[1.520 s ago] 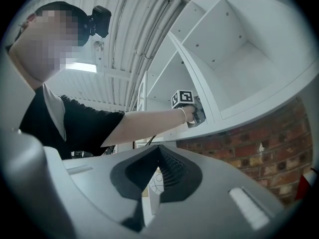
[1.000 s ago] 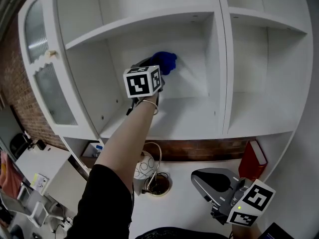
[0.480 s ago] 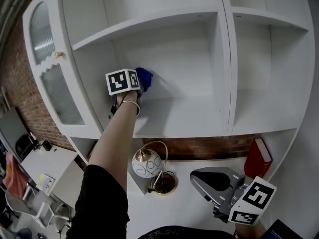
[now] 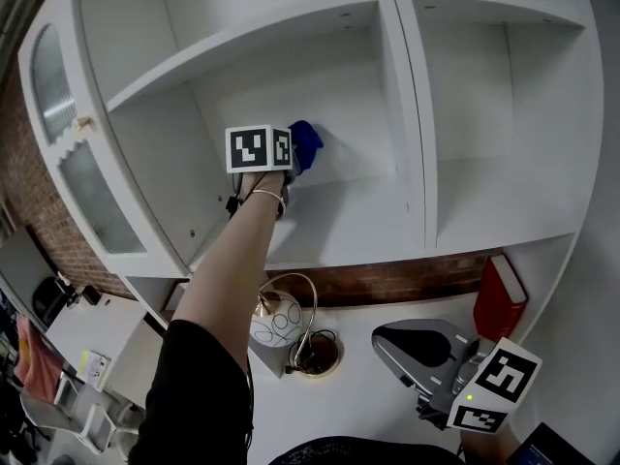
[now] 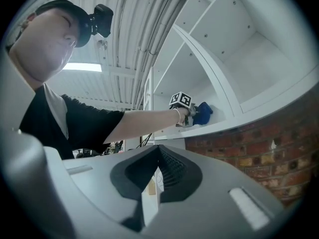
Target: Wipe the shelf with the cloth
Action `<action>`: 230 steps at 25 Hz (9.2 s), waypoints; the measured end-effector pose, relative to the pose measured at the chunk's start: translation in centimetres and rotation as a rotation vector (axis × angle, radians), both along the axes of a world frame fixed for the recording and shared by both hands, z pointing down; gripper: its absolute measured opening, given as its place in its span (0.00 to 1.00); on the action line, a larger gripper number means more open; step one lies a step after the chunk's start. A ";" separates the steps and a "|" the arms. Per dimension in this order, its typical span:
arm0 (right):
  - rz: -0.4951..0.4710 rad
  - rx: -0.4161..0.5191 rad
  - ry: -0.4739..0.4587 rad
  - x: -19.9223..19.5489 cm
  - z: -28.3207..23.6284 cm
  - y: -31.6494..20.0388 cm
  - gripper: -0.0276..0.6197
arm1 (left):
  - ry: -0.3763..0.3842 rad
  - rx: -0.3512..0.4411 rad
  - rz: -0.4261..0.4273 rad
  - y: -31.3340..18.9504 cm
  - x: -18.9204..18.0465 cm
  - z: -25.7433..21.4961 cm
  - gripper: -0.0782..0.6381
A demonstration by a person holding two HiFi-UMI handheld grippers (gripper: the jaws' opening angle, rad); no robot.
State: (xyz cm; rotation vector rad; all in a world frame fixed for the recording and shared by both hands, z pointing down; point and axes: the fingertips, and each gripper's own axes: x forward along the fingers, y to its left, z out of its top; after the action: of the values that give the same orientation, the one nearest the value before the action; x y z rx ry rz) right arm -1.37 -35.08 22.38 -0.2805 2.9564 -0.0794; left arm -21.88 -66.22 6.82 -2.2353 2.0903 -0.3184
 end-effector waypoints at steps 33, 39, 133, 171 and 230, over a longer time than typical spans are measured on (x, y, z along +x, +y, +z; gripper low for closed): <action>-0.087 0.014 -0.005 -1.3 -0.6 2.6 0.06 | -0.047 -0.285 0.043 5.7 -4.8 2.3 0.13; -0.107 0.022 0.000 -2.0 -0.9 3.9 0.06 | -0.009 -0.428 -0.103 7.3 -8.6 5.1 0.13; -0.135 -0.024 0.145 0.3 6.4 11.8 0.06 | -0.177 -0.536 -0.074 10.0 -0.3 11.0 0.13; -0.280 0.006 0.144 -2.0 6.5 17.2 0.06 | -0.167 -0.283 -0.249 19.0 -6.8 5.2 0.14; -0.276 0.026 0.237 -2.9 7.9 17.4 0.06 | -0.480 -0.495 -0.163 20.7 -7.3 10.9 0.14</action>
State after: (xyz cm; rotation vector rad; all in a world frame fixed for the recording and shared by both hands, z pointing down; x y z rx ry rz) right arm -4.25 -17.68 30.32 0.1342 3.2090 -0.0456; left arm -29.20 -45.49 17.76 -1.9107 2.0726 -1.3611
